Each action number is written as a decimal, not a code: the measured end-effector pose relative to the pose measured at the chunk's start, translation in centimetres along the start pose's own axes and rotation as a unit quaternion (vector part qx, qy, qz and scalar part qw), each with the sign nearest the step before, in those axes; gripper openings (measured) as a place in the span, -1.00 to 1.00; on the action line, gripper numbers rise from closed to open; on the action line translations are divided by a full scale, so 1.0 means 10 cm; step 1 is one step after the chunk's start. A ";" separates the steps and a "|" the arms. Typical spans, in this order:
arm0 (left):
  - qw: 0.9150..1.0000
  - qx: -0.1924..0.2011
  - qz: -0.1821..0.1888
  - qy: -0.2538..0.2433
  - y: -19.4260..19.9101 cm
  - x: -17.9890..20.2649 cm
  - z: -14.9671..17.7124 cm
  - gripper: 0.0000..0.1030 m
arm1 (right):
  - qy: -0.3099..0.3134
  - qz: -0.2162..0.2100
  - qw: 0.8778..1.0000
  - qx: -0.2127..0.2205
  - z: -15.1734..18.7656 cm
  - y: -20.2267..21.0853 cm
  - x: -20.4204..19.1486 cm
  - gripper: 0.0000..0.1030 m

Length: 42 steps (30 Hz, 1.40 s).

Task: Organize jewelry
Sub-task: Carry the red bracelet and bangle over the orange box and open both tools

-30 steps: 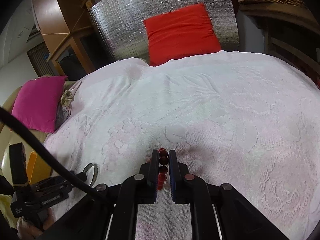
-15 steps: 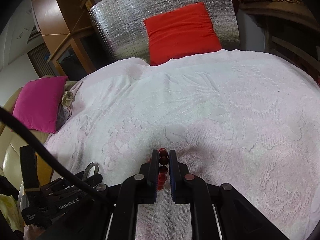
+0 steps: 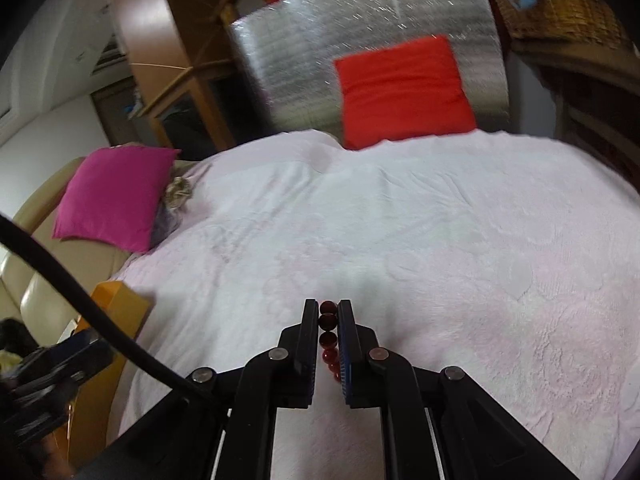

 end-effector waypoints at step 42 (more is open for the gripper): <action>0.983 0.044 -0.146 0.098 1.73 -2.65 0.93 0.21 | 0.144 -0.220 0.956 -0.127 1.04 0.14 -4.04 -0.80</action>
Point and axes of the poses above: each gripper's, at about its wrist camera, not at the fingertips, and y roughly against the way its jaws point, x to its right, z to its underside, the point moved 10 cm from there along -y, roughly the way its jaws point, and after that the axes turned 8 degrees about -y, right-handed, at the moved point
